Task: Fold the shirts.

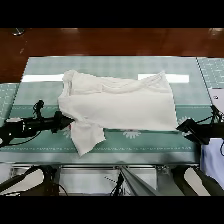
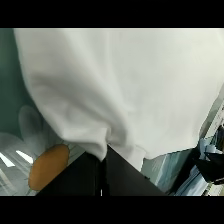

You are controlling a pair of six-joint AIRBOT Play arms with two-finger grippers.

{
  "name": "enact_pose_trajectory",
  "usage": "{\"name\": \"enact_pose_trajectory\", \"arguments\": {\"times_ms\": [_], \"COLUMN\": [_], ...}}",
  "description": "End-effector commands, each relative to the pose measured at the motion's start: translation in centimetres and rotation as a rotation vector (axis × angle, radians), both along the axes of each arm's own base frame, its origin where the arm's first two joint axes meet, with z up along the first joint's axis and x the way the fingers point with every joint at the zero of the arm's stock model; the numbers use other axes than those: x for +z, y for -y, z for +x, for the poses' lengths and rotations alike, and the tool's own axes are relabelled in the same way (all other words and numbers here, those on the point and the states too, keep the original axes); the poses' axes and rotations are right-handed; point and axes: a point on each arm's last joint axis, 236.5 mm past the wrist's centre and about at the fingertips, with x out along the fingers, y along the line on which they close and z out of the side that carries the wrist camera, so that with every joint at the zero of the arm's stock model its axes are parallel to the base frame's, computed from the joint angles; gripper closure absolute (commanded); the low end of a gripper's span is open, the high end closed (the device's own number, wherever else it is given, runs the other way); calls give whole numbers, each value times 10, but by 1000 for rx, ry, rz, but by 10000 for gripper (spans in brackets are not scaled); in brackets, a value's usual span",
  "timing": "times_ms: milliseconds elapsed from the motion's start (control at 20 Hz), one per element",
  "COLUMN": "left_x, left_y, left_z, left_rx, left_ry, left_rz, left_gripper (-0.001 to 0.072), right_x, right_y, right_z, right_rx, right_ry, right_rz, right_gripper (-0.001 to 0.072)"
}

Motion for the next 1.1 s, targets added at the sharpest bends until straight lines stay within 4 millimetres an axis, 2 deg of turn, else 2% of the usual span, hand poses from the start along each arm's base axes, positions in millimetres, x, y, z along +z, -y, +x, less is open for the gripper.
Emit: {"name": "enact_pose_trajectory", "arguments": {"times_ms": [0, 150, 400, 450, 500, 550, 600, 650, 700, 750, 800, 850, 900, 950, 1000, 1050], "left_x": [1, 1, 0, 0, 0, 0, 2, 10, 33, 70, 122, 179, 244, 308, 366, 425], "left_y": [1, 1, 1, 2, 5, 7, 8, 6, 7, 8, 8, 6, 1, -9, -20, -31], "left_z": [0, 0, 0, -1, -2, -3, -1, 6, 23, 47, 76, 100, 119, 133, 138, 133], "left_rx": [-5, -5, -22, -26, -33, -43, -59, -69, -65, -55, -50, -47, -39, -11, 35, 91], "left_ry": [5, 4, 22, 22, 20, 20, 39, 68, 123, 212, 343, 490, 656, 815, 952, 1086], "left_rz": [-2, -2, 8, 8, 7, 7, 15, 11, -29, -85, -136, -159, -146, -75, 16, 126], "left_gripper": [682, 681, 682, 681, 682, 682, 681, 682, 682, 683, 683, 684, 684, 684, 684, 684], "right_x": [-14, -21, -24, -24, -23, -19, -8, 12, 38, 75, 118, 172, 231, 287, 340, 390], "right_y": [-8, -10, -28, -36, -43, -52, -59, -67, -71, -73, -70, -67, -63, -60, -59, -58], "right_z": [17, 32, 67, 73, 79, 86, 95, 109, 127, 151, 175, 198, 216, 224, 221, 209], "right_rx": [-27, -58, -82, -52, -13, 53, 100, 158, 215, 266, 298, 334, 365, 388, 413, 432], "right_ry": [15, 49, 134, 136, 140, 160, 183, 219, 272, 344, 425, 526, 640, 747, 840, 923], "right_rz": [75, 109, 164, 166, 161, 158, 158, 164, 155, 133, 90, 22, -65, -148, -225, -297], "right_gripper": [80, 81, 93, 161, 374, 688, 693, 693, 693, 694, 694, 694, 694, 694, 694, 694]}}
